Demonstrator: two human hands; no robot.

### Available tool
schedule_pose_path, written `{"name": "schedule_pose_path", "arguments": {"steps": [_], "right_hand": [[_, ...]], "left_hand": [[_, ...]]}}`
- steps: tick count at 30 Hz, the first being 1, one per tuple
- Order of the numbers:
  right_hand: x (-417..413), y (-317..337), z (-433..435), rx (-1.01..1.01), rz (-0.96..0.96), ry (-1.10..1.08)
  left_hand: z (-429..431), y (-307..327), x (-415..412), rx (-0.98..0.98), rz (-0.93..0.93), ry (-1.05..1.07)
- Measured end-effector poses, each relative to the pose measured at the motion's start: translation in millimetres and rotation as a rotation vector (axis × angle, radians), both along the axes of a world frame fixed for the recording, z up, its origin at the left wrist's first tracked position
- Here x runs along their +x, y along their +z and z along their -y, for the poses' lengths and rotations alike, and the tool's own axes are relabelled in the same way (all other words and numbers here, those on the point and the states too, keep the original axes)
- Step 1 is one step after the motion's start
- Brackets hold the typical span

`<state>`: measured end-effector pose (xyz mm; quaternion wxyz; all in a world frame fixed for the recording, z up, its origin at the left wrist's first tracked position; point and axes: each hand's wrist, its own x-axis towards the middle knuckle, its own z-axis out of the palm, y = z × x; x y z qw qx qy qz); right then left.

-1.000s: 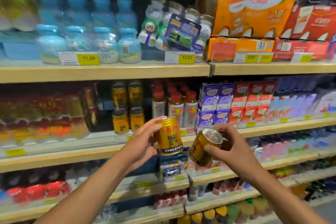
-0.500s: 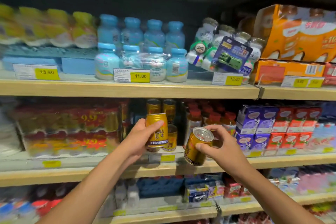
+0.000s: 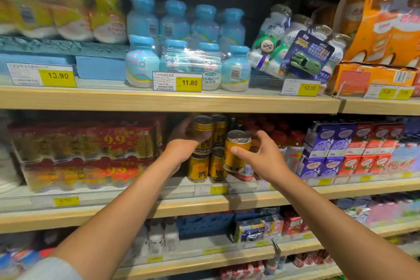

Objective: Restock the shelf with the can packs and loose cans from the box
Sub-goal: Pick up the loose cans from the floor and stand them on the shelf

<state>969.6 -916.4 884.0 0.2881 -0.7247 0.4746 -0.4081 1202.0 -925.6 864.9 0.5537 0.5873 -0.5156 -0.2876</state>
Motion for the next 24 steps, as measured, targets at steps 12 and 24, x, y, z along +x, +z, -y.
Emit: {"name": "schedule_pose_path", "arguments": {"steps": [12,24], "right_hand": [[48,3,26,0.107,-0.023,-0.131],[64,-14,42,0.185,-0.016,-0.146]], "left_hand": [[11,-29,7,-0.028,0.055,0.06],[-2,-61,13,0.005,0.157,0.039]]}}
